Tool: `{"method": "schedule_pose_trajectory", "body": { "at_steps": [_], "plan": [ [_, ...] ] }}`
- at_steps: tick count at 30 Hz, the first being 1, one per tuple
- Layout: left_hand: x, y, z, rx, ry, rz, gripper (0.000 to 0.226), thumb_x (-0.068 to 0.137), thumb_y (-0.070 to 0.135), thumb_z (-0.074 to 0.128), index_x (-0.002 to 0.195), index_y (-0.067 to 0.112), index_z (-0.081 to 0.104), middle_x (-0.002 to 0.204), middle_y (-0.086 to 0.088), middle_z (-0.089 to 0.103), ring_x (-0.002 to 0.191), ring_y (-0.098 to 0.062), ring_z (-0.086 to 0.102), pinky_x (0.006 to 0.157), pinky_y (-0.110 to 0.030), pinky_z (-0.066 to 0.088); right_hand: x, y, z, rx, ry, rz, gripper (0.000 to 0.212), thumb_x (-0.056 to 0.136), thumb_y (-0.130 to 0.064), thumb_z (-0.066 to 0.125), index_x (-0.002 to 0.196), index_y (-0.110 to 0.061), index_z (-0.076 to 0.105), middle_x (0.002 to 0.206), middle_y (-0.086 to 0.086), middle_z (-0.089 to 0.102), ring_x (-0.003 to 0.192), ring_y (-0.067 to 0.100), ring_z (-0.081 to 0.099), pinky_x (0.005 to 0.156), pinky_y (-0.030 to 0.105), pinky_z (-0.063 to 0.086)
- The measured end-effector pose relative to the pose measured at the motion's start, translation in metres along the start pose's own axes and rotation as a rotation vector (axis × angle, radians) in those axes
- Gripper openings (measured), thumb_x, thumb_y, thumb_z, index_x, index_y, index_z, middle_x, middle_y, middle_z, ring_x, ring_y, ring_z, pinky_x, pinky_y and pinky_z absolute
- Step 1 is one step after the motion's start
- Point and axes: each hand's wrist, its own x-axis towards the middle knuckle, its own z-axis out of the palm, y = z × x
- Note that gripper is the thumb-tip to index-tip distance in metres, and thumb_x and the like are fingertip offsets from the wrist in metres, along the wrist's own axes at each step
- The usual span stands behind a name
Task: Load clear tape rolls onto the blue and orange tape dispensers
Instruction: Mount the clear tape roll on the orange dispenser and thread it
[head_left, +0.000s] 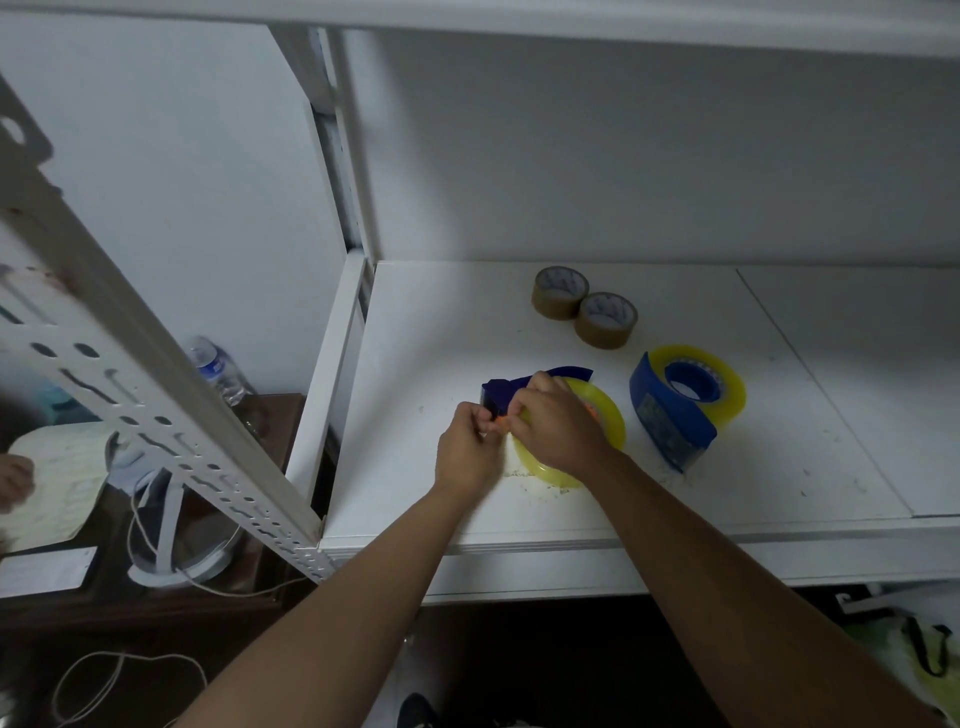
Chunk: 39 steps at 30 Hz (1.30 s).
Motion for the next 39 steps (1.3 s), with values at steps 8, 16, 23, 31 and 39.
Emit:
{"method": "schedule_pose_trajectory", "body": {
  "at_steps": [8, 16, 23, 31, 39],
  "plan": [
    [-0.001, 0.01, 0.002, -0.001, 0.107, -0.073, 0.003, 0.084, 0.008, 0.056, 0.082, 0.008, 0.054, 0.071, 0.005, 0.057, 0.061, -0.011, 0.045, 0.055, -0.019, 0.037, 0.01, -0.011, 0.005, -0.134, 0.009, 0.038, 0.016, 0.089, -0.023, 0.053, 0.085, -0.009, 0.059, 0.099, 0.007, 0.054, 0.096, 0.025, 0.049, 0.073, 0.031, 0.035],
    [0.002, 0.011, 0.001, 0.084, 0.072, -0.019, 0.023, 0.087, 0.015, 0.05, 0.072, 0.031, 0.059, 0.08, 0.01, 0.064, 0.075, -0.012, 0.056, 0.061, -0.026, 0.04, 0.008, -0.017, 0.004, -0.198, 0.027, 0.064, 0.021, 0.092, -0.025, 0.047, 0.105, -0.01, 0.055, 0.112, 0.009, 0.053, 0.101, 0.027, 0.051, 0.072, 0.034, 0.037],
    [-0.001, 0.004, 0.0, 0.066, 0.052, 0.034, 0.016, 0.089, 0.021, 0.055, 0.096, 0.028, 0.069, 0.099, 0.01, 0.066, 0.09, -0.011, 0.058, 0.077, -0.029, 0.048, 0.015, -0.011, 0.008, -0.172, -0.021, 0.069, 0.02, 0.09, -0.023, 0.052, 0.105, -0.009, 0.054, 0.11, 0.011, 0.052, 0.1, 0.029, 0.051, 0.073, 0.036, 0.039],
    [0.001, 0.01, -0.001, 0.128, 0.019, -0.035, 0.023, 0.085, 0.02, 0.053, 0.063, 0.028, 0.051, 0.071, 0.01, 0.057, 0.07, -0.014, 0.05, 0.057, -0.027, 0.036, 0.02, -0.009, 0.01, -0.174, 0.004, 0.085, 0.012, 0.086, -0.014, 0.055, 0.085, -0.012, 0.043, 0.088, 0.008, 0.061, 0.071, 0.019, 0.046, 0.058, 0.029, 0.029],
    [0.0, 0.02, 0.007, 0.227, 0.078, -0.086, 0.028, 0.086, 0.017, 0.05, 0.059, 0.013, 0.049, 0.059, 0.002, 0.048, 0.059, -0.02, 0.04, 0.049, -0.027, 0.027, 0.017, -0.01, 0.005, -0.205, -0.006, 0.112, 0.013, 0.092, -0.017, 0.047, 0.093, -0.006, 0.055, 0.076, 0.002, 0.049, 0.066, 0.02, 0.047, 0.046, 0.029, 0.021]
  ]
}}
